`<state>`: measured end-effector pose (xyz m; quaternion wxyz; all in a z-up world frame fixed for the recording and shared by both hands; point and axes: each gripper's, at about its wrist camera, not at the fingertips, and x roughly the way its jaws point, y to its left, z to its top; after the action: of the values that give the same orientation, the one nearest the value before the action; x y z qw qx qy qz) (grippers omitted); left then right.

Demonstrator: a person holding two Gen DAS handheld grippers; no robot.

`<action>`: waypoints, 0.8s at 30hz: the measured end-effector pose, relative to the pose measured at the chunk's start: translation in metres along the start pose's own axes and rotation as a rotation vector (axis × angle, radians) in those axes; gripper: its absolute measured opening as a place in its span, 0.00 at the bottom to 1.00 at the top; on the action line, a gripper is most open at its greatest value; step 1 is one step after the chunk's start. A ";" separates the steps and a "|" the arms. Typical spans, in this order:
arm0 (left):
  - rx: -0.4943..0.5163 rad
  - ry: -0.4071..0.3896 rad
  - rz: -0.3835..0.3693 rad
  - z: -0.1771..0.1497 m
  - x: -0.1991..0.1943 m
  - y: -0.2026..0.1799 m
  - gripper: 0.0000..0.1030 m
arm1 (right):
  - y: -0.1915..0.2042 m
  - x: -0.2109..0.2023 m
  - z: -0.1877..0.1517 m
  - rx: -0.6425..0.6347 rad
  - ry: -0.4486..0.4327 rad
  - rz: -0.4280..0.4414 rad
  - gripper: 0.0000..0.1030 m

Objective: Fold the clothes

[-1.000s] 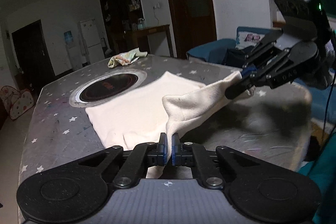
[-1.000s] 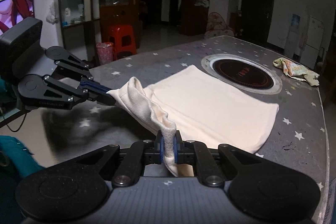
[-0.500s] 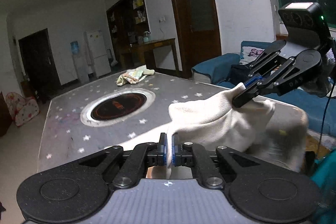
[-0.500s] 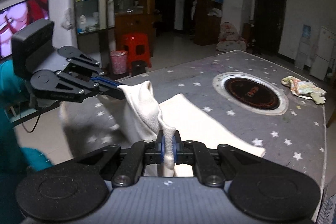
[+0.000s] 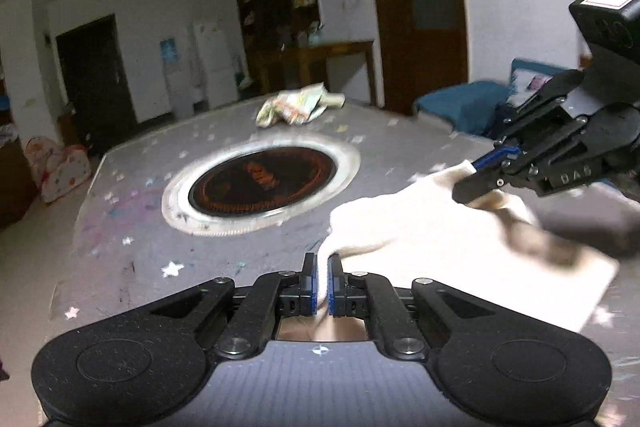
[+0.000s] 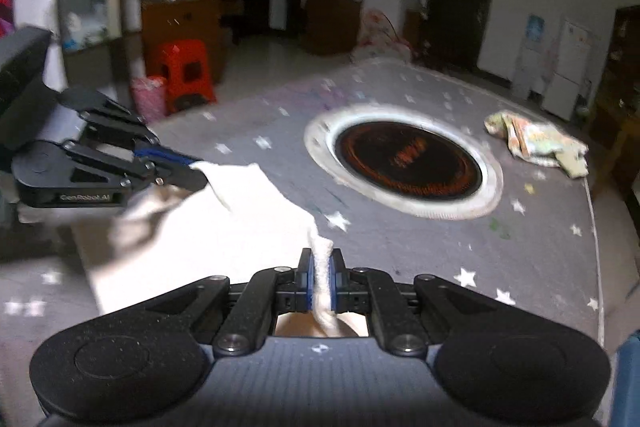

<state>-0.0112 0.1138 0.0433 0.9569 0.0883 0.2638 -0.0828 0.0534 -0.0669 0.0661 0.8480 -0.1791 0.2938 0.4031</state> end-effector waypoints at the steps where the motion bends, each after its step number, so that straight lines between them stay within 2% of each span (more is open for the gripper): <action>1: -0.009 0.017 0.005 -0.002 0.009 0.001 0.05 | -0.002 0.012 -0.002 0.018 0.016 -0.011 0.06; 5: -0.058 0.071 0.030 -0.009 0.032 0.009 0.14 | -0.004 0.043 -0.015 0.052 0.057 -0.054 0.11; 6: -0.070 0.075 0.037 -0.010 0.034 0.012 0.15 | -0.005 0.046 -0.017 0.065 0.058 -0.065 0.16; 8: -0.094 0.081 0.053 -0.012 0.036 0.018 0.21 | -0.007 0.046 -0.019 0.092 0.040 -0.087 0.19; 12: -0.122 0.071 0.111 -0.010 0.034 0.029 0.21 | -0.011 0.037 -0.014 0.134 0.013 -0.109 0.19; 18: -0.141 0.091 0.181 -0.009 0.033 0.043 0.20 | 0.008 0.032 -0.003 0.121 -0.008 -0.013 0.19; 21: -0.156 0.061 0.161 -0.006 0.020 0.042 0.20 | 0.019 0.044 0.002 0.111 0.008 0.024 0.19; 24: -0.168 0.035 0.100 0.000 0.007 0.033 0.19 | 0.021 0.061 0.004 0.113 0.039 0.022 0.19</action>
<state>0.0011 0.1455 0.0436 0.9591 0.0223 0.2819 -0.0112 0.0685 -0.0166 0.0287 0.8464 -0.1355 0.3347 0.3914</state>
